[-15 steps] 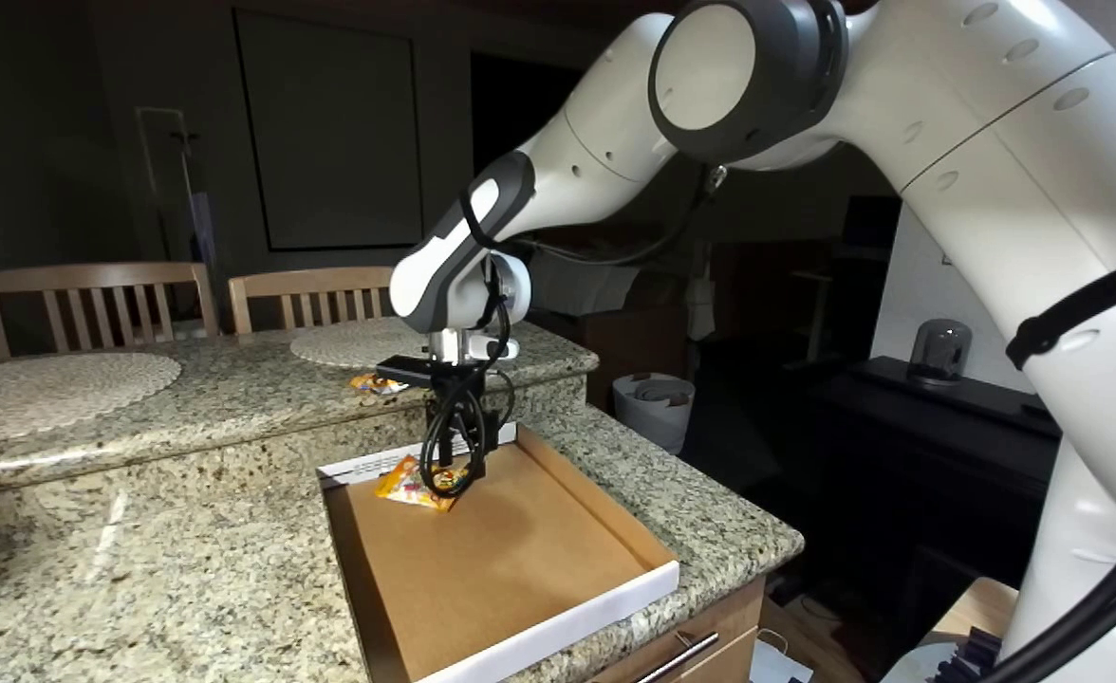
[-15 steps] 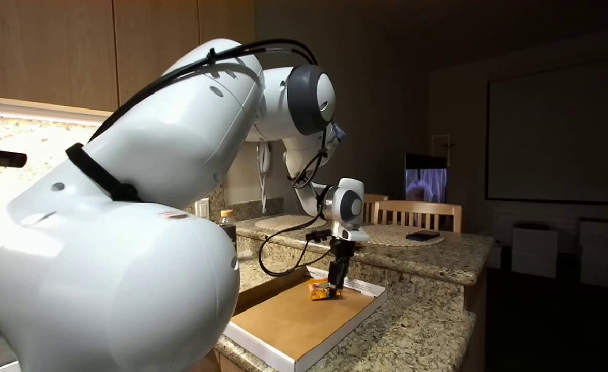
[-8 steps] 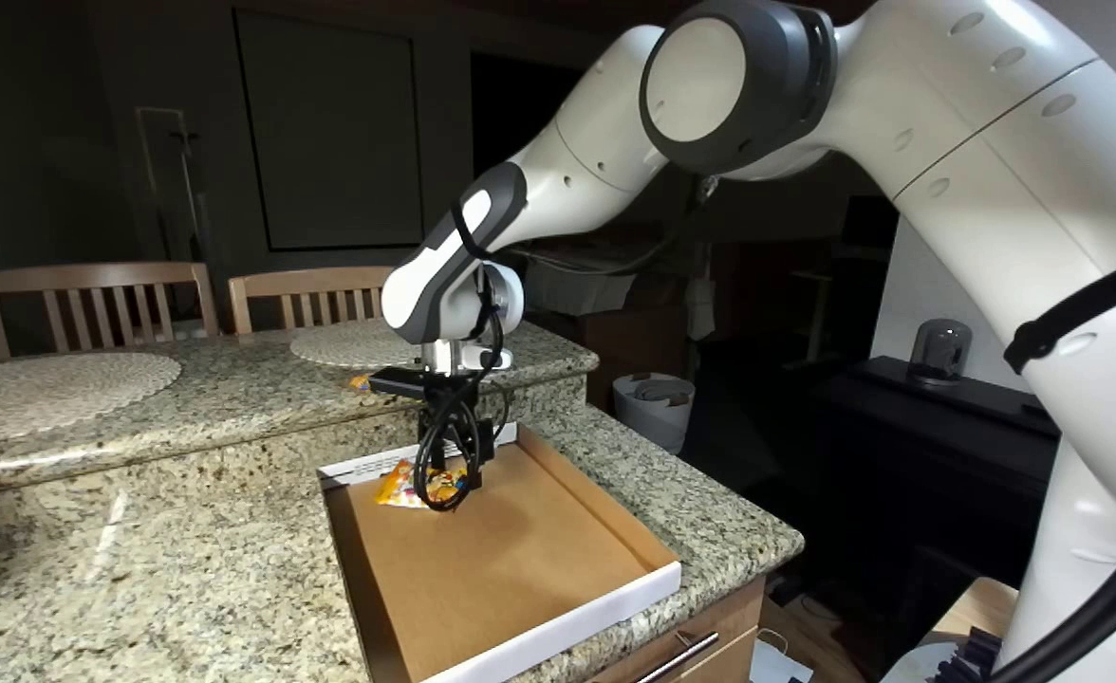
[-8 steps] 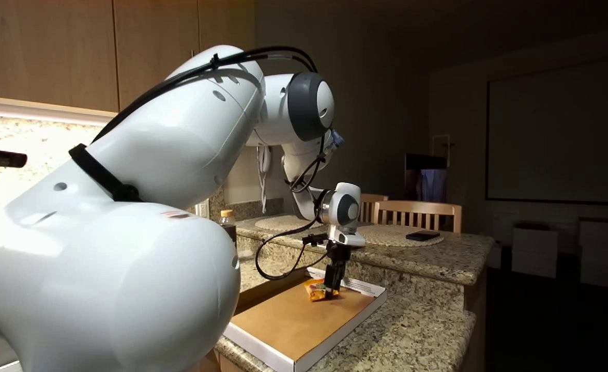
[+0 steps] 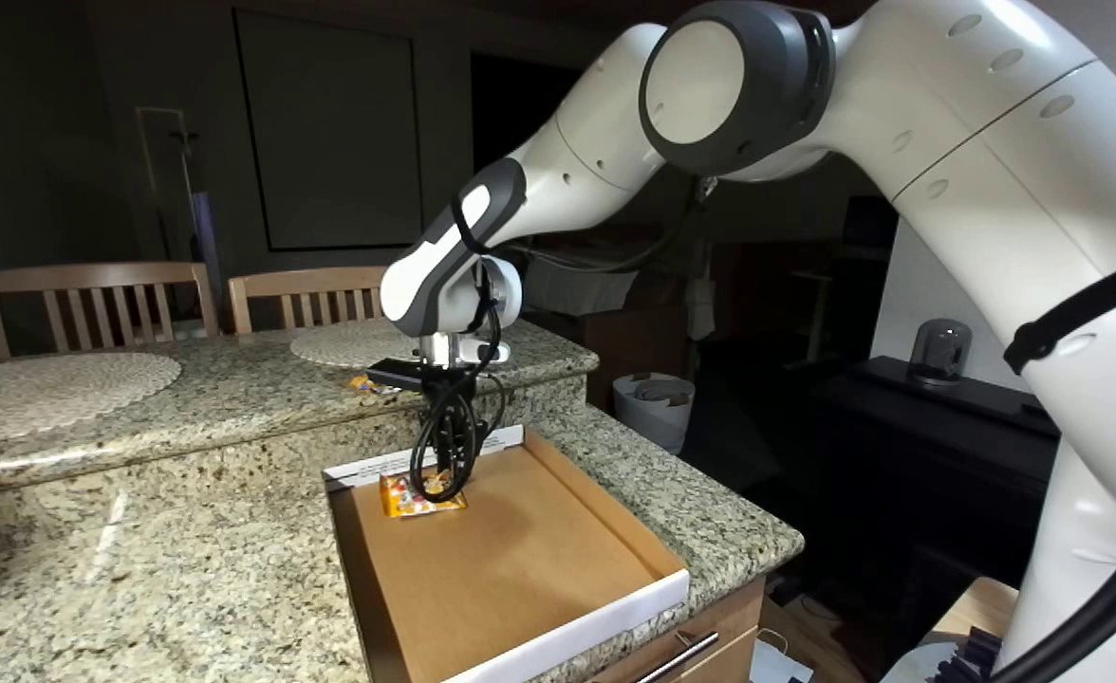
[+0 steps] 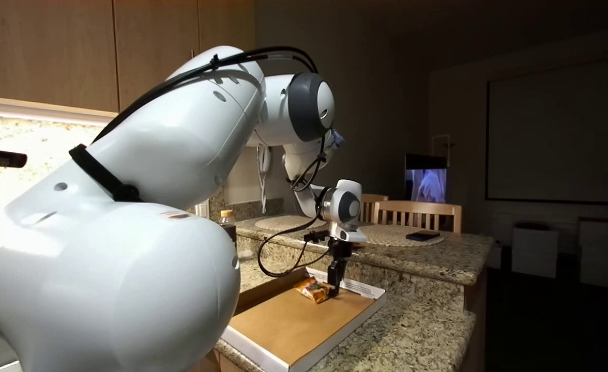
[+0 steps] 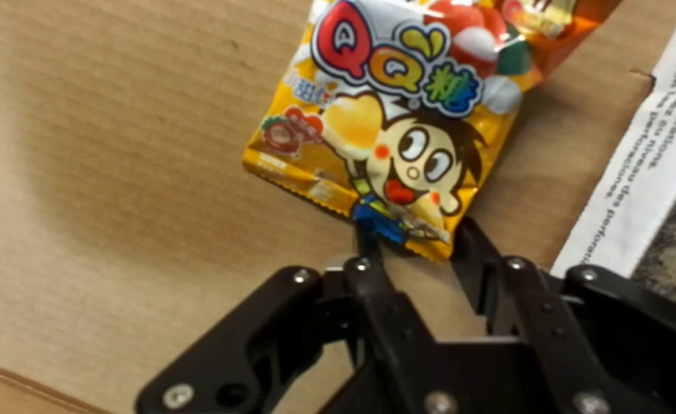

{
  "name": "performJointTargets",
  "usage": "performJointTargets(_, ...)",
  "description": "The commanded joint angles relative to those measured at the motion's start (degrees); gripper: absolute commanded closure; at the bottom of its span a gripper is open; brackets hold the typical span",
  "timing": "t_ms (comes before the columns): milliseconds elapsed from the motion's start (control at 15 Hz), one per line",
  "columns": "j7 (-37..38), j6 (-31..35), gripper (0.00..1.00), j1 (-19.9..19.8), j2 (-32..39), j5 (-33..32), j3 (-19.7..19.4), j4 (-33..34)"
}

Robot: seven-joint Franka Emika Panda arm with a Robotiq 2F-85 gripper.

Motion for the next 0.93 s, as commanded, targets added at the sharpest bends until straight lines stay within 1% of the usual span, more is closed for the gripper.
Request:
performJointTargets(0, 0.8, -0.9, 0.93, 0.0, 0.3, 0.0, -0.2, 0.3)
performJointTargets(67, 0.9, -0.9, 0.99, -0.1, 0.2, 0.0, -0.2, 0.3)
performJointTargets(400, 0.6, -0.7, 1.0, -0.3, -0.3, 0.2, -0.2, -0.5)
performJointTargets(667, -0.8, 0.1, 1.0, -1.0, -1.9, 1.0, 0.4, -2.3)
performJointTargets(733, -1.2, 0.5, 0.74, -1.1, -2.5, 1.0, 0.5, -2.8)
performJointTargets(800, -1.4, 0.7, 0.73, -1.1, -2.7, 1.0, 0.6, -2.9)
performJointTargets(867, -1.5, 0.7, 0.68, -1.1, -2.8, 1.0, 0.7, -2.9)
